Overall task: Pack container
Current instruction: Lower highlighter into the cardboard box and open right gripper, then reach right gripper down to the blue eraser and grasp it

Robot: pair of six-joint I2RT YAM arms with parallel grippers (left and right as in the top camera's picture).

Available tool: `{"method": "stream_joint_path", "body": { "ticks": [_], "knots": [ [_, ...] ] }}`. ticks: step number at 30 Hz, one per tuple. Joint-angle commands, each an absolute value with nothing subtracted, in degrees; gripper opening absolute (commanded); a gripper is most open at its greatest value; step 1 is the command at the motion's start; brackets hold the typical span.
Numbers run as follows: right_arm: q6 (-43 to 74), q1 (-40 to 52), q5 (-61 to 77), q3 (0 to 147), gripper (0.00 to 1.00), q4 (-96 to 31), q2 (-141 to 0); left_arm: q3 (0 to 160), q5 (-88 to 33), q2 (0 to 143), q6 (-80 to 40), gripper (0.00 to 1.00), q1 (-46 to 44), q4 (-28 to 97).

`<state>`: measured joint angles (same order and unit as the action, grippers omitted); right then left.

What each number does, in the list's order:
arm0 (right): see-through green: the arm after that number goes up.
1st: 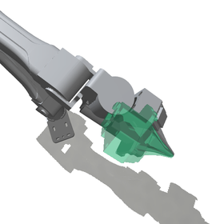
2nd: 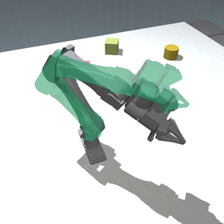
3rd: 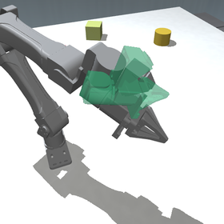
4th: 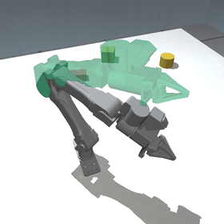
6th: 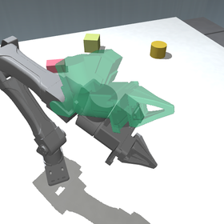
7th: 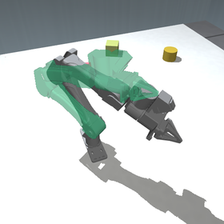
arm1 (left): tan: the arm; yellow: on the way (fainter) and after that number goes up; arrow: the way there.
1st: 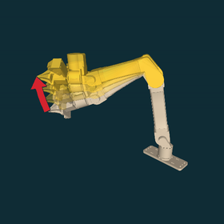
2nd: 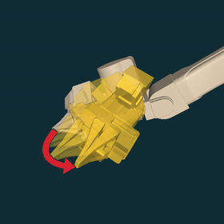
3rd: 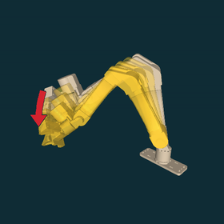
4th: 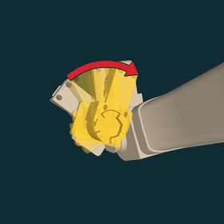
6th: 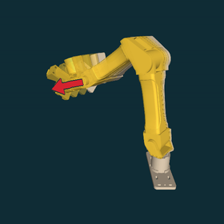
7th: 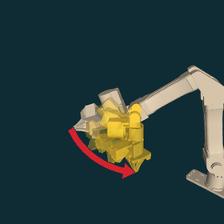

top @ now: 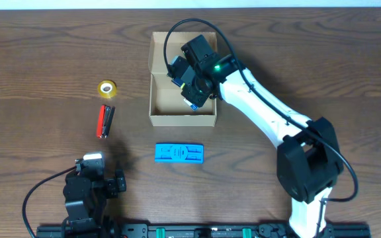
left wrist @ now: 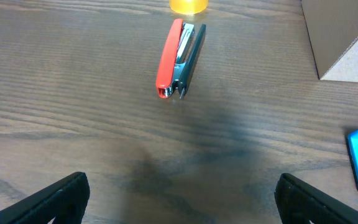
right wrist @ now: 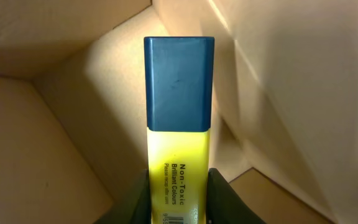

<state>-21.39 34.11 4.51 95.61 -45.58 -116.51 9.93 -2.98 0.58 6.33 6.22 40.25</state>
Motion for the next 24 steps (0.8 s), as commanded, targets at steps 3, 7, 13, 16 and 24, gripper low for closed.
{"method": "stream_joint_path", "body": {
  "ticks": [3, 7, 13, 16, 24],
  "knots": [
    [-21.5, 34.6, 5.0, 96.7, 0.41, -45.2, -118.1, 9.2, -2.7, 0.2, 7.3, 0.95, 6.3, 40.5],
    [-21.5, 34.6, 5.0, 96.7, 0.50, -44.4, -118.1, 9.2, -2.7, 0.2, 7.3, 0.95, 6.3, 40.5],
    [-21.5, 34.6, 5.0, 98.8, 0.62, -44.8, -115.6, 9.2, -2.7, 0.2, 7.3, 0.95, 6.3, 40.5],
    [-21.5, 34.6, 6.7, 101.0, 0.65, -46.7, -112.2, 9.2, -2.7, 0.2, 7.3, 0.95, 6.3, 40.5],
    [-27.4, 34.6, 17.8, 101.4, 0.77, -60.4, -101.4, 9.2, -2.7, 0.2, 7.3, 0.95, 6.3, 40.5]
  ]
}}
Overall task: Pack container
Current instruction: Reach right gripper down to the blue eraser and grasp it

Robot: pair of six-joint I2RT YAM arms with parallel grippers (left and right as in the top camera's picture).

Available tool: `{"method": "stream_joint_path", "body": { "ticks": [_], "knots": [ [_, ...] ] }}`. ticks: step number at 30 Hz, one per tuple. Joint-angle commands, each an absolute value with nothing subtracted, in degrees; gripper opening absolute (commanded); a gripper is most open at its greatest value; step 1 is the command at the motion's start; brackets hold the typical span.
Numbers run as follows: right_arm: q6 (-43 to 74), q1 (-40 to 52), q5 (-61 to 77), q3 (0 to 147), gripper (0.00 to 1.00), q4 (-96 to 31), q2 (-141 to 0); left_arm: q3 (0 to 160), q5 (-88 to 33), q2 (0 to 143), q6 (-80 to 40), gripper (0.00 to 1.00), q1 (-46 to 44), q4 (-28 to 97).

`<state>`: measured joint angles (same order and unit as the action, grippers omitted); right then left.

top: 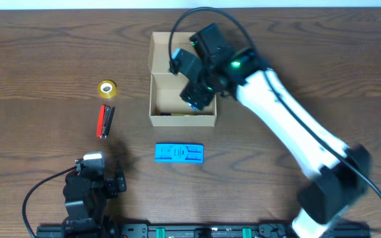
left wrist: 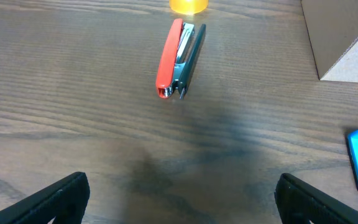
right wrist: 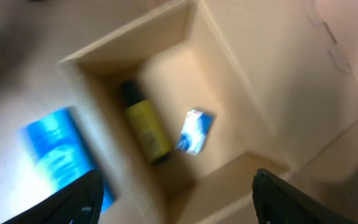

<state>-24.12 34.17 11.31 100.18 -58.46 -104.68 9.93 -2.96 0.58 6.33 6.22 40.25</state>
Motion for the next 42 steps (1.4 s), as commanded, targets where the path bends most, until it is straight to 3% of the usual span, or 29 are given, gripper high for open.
{"method": "stream_joint_path", "body": {
  "ticks": [1, 6, 9, 22, 42],
  "knots": [
    [-29.2, 34.8, 19.9, 101.4, 0.78, -64.3, -100.4, 9.2, -2.7, 0.2, 7.3, 0.95, 6.3, 40.5],
    [-34.2, 37.8, 20.4, 99.5, 0.79, -75.0, -100.1, 9.2, -2.7, 0.2, 7.3, 0.95, 6.3, 40.5],
    [-35.5, 41.7, 20.2, 94.7, 0.81, -74.6, -100.1, 9.2, -2.7, 0.2, 7.3, 0.95, 6.3, 40.5],
    [-35.9, 51.1, 8.4, 75.9, 0.93, -58.6, -100.1, 9.2, -2.7, 0.2, 7.3, 0.95, 6.3, 40.5],
    [-35.8, 50.7, 7.4, 71.6, 0.92, -41.5, -112.0, 9.2, -2.7, 0.2, 7.3, 0.95, 6.3, 40.5]
  ]
}}
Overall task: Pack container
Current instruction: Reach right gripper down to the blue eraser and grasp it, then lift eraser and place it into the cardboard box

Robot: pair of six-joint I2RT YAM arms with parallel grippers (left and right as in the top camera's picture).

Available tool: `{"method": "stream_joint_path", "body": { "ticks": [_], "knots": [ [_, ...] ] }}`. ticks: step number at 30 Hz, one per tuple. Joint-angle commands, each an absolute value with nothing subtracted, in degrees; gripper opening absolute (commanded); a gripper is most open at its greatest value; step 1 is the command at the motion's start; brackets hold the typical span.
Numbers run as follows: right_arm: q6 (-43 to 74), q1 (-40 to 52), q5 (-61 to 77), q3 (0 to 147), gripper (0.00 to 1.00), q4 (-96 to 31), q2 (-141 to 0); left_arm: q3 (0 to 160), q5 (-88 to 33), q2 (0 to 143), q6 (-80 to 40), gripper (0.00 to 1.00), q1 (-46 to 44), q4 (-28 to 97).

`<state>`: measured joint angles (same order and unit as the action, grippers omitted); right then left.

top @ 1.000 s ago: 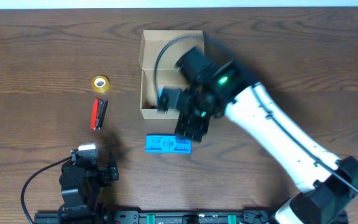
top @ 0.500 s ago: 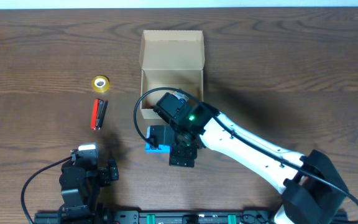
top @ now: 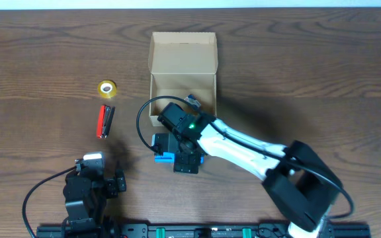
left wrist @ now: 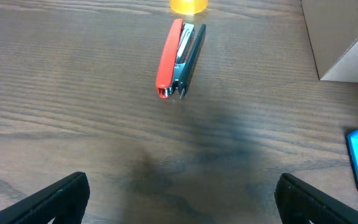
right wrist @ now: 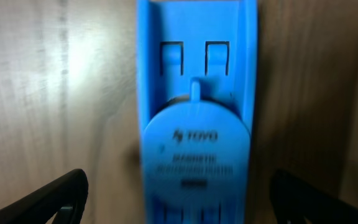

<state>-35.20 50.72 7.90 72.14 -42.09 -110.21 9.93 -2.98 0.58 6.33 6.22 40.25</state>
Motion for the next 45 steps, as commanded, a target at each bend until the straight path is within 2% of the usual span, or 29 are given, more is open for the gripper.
{"method": "stream_joint_path", "body": {
  "ticks": [1, 3, 6, 10, 12, 21, 26, 36, 45],
  "knots": [
    [-35.8, 50.6, 7.5, 71.6, 0.92, -41.1, -112.9, 9.2, -2.7, 0.2, 7.3, 0.95, 6.3, 40.5],
    [-35.8, 50.2, 7.5, 71.6, 0.89, -40.9, -114.3, 9.2, -2.7, 0.2, 7.3, 0.95, 6.3, 40.5],
    [-35.1, 49.5, 7.5, 71.6, 0.72, -41.4, -115.3, 9.2, -2.7, 0.2, 7.3, 0.95, 6.3, 40.5],
    [-34.5, 49.3, 7.4, 71.7, 0.35, -41.6, -115.3, 9.2, -2.7, 0.2, 7.3, 0.95, 6.3, 40.5],
    [-33.3, 49.4, 7.3, 72.2, 0.24, -41.6, -115.3, 9.2, -2.7, 0.2, 7.3, 0.95, 6.3, 40.5],
    [-31.7, 49.7, 7.3, 83.0, 0.13, -49.2, -112.9, 9.2, -2.7, 0.2, 7.3, 0.95, 6.3, 40.5],
    [-31.8, 50.7, 7.2, 92.8, 0.10, -55.2, -110.8, 9.2, -2.7, 0.2, 7.3, 0.95, 6.3, 40.5],
    [-30.3, 48.2, -5.5, 103.5, 0.14, -54.1, -109.1, 9.2, -2.7, 0.2, 7.3, 0.95, 6.3, 40.5],
    [-27.2, 38.2, -2.0, 103.3, 0.14, -50.7, -110.5, 9.2, -2.7, 0.2, 7.3, 0.95, 6.3, 40.5]
  ]
}}
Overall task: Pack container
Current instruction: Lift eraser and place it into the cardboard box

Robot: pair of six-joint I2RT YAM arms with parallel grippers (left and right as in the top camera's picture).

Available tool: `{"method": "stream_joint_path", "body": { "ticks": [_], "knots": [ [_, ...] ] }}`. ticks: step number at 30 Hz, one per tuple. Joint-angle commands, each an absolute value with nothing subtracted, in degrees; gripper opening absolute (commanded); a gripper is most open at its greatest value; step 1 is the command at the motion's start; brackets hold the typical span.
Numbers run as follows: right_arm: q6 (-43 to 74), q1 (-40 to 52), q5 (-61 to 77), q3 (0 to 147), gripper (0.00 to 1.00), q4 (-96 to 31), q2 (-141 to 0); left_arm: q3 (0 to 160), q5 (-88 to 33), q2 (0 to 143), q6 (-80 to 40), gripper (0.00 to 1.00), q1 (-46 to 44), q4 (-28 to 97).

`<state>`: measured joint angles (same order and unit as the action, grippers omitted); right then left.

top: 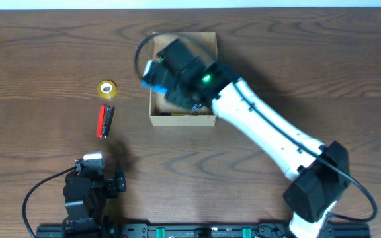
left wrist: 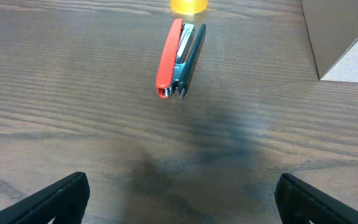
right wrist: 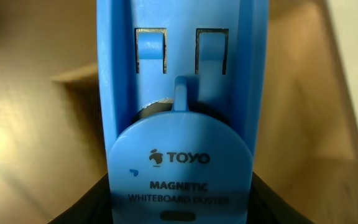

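Note:
My right gripper point(top: 166, 74) is shut on the blue magnetic whiteboard duster point(top: 153, 73), holding it over the left wall of the open cardboard box point(top: 182, 121). The right wrist view is filled by the duster point(right wrist: 182, 106), held lengthwise between the dark fingers point(right wrist: 82, 208), with cardboard behind it. A dark and yellow item point(top: 176, 113) lies inside along the box's near wall. My left gripper point(left wrist: 182, 199) stays low at the front left, open over bare wood.
A red stapler point(top: 104, 121) lies left of the box, with a yellow tape roll point(top: 107, 88) just beyond it. Both show ahead of the left gripper, the stapler point(left wrist: 179, 59) and the tape roll point(left wrist: 188, 5). The box corner point(left wrist: 344, 37) is at upper right.
The right gripper was open over the blue duster lying on the table in front of the box. Now it is shut on the duster and holds it above the box's left side.
The right gripper first held a yellow highlighter inside the box. Then it was open above the box with the highlighter lying inside. Then it was over the duster on the table, and now it has the duster at the box. The left arm stayed still.

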<state>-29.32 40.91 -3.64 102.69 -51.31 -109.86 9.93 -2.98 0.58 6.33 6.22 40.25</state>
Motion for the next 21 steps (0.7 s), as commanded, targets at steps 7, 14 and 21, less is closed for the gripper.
{"method": "stream_joint_path", "body": {
  "ticks": [7, 14, 21],
  "knots": [
    [-27.2, 34.5, 6.8, 103.3, 0.13, -50.5, -114.3, 9.2, -2.7, 0.2, 7.3, 0.95, 6.3, 40.5],
    [-27.2, 35.1, 6.6, 103.3, 0.10, -50.4, -120.8, 9.2, -2.7, 0.2, 7.3, 0.95, 6.3, 40.5],
    [-27.2, 35.1, 6.7, 103.3, 0.44, -50.4, -123.7, 9.2, -2.7, 0.2, 7.3, 0.95, 6.3, 40.5]
  ]
}}
